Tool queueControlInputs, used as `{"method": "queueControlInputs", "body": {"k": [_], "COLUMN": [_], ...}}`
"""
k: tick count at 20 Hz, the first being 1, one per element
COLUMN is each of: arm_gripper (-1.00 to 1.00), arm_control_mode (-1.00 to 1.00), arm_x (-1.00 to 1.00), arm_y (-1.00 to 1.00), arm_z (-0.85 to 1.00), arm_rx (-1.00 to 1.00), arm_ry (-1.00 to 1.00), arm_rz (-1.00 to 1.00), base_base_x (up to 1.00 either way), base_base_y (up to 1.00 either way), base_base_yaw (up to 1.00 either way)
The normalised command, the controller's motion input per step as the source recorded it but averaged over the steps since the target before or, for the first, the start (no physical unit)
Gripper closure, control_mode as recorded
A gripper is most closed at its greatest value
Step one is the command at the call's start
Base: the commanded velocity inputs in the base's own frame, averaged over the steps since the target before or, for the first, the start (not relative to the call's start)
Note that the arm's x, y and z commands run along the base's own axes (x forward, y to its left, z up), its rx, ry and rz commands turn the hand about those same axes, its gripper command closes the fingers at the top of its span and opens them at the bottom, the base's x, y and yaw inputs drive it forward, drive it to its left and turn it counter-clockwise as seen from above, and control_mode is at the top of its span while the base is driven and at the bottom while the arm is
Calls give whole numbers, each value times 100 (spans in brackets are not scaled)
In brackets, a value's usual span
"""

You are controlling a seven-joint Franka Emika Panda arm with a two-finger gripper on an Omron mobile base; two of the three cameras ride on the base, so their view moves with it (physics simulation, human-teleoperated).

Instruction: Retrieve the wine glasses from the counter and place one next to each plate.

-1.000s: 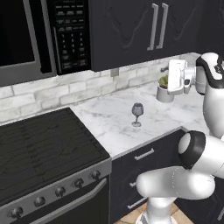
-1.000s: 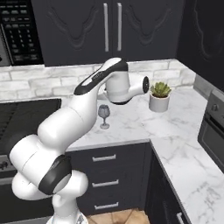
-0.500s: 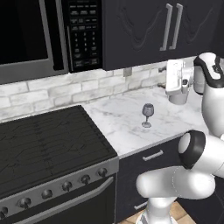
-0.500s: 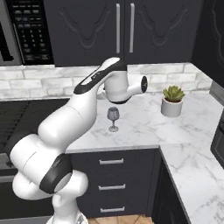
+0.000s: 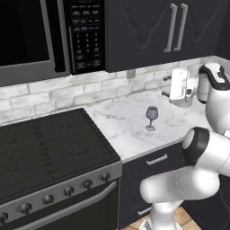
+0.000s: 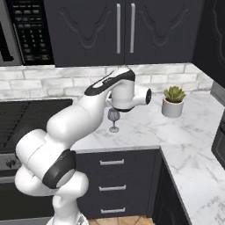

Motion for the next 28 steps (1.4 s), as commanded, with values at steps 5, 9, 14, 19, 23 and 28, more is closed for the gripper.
{"method": "queueControlInputs", "body": {"k": [5, 9, 14, 19, 23, 28], "arm_gripper": [-100, -100, -100, -100, -100, -100], "arm_control_mode": [-100, -100, -100, -100, -100, -100], "arm_x": [27, 20, 3, 6, 0, 1], "arm_y": [-42, -57, -31, -27, -34, -20], "arm_z": [-33, -34, -35, -44, -36, -38], "arm_rx": [0, 1, 0, 0, 1, 0], "arm_ry": [4, 6, 3, 11, 13, 2], "arm_rz": [0, 0, 0, 0, 0, 0], "base_base_x": [0, 0, 0, 0, 0, 0], "base_base_y": [0, 0, 0, 0, 0, 0], "base_base_yaw": [0, 0, 0, 0, 0, 0]}}
